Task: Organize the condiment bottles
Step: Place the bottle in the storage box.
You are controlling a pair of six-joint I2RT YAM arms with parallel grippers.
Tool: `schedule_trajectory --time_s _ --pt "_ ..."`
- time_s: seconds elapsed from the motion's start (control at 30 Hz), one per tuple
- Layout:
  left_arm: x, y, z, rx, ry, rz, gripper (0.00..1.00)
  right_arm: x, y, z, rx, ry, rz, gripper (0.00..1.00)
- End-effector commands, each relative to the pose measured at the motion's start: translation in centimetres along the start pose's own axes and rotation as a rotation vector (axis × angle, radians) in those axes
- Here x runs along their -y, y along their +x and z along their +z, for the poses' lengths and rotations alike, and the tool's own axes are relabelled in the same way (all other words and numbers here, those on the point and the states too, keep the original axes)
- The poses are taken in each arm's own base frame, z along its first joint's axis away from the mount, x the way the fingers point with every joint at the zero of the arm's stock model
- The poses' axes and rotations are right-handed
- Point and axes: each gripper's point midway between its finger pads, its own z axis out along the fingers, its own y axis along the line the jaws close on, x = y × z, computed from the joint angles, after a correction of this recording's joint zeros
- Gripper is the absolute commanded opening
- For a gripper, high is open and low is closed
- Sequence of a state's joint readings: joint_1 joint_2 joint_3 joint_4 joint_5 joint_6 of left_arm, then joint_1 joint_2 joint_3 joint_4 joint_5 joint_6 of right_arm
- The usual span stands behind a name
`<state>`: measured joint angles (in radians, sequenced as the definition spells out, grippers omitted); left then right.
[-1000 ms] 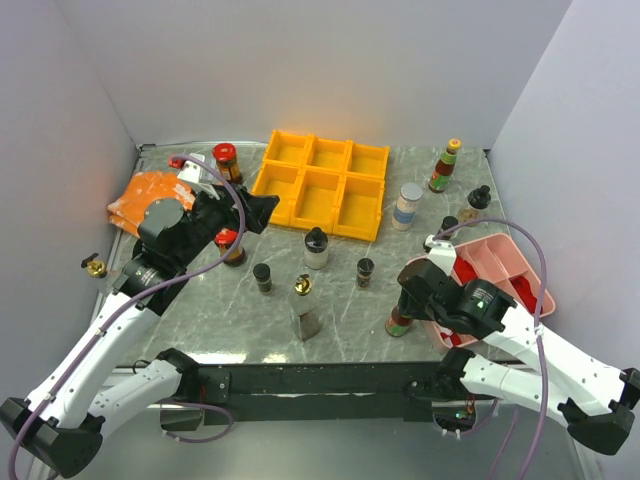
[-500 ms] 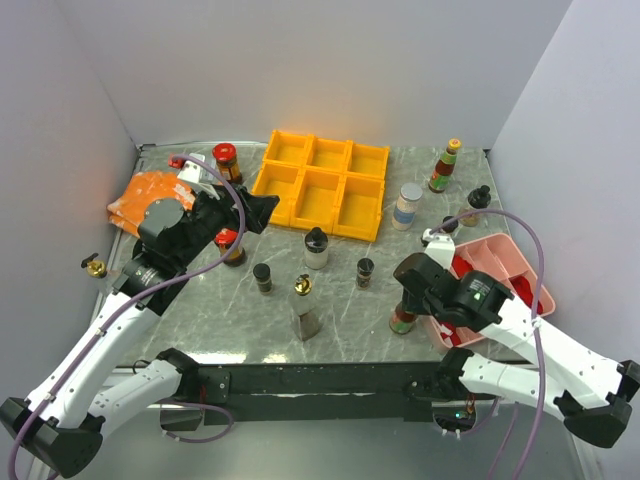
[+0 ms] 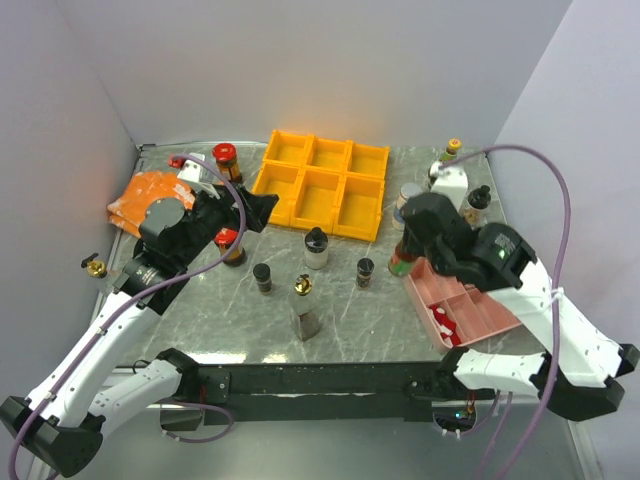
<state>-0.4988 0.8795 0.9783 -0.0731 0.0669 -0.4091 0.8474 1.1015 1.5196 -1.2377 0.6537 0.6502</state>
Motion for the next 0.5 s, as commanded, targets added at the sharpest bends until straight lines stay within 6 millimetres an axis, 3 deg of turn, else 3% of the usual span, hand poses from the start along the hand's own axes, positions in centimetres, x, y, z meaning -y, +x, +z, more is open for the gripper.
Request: schedule_trajectory --time_s 0.0,0.03,0.1,0.13,0.3,0.47 --pt "0.3 -1.7 -0.4 0.055 -0.001 0.010 0.96 -1.2 -8.1 0.4 0.191 -0.022 0.029 0.00" --pt "0.3 -1.8 -0.5 0.059 -0.002 0.010 0.96 -1.4 -9.4 1.7 0.204 -0.009 0.047 0.00" --pt "0.4 -1.7 -0.5 0.059 0.001 0.008 0.96 -2.3 -12.2 2.1 0.257 -0.044 0.044 0.00" --pt "0.4 -1.8 -0.5 0.061 -0.002 0.008 0.97 -2.6 -13.0 3.5 0.257 -0.030 0.031 0.00" --pt "0.7 -1.8 -0.5 0.058 0.012 0.004 0.96 -4.7 -18.7 6.2 0.385 -0.043 -0.002 0.00" --pt "0.6 -1.5 -0.3 0.047 0.004 0.006 0.96 -5.9 -22.0 11.3 0.433 -0.033 -0.012 0.00"
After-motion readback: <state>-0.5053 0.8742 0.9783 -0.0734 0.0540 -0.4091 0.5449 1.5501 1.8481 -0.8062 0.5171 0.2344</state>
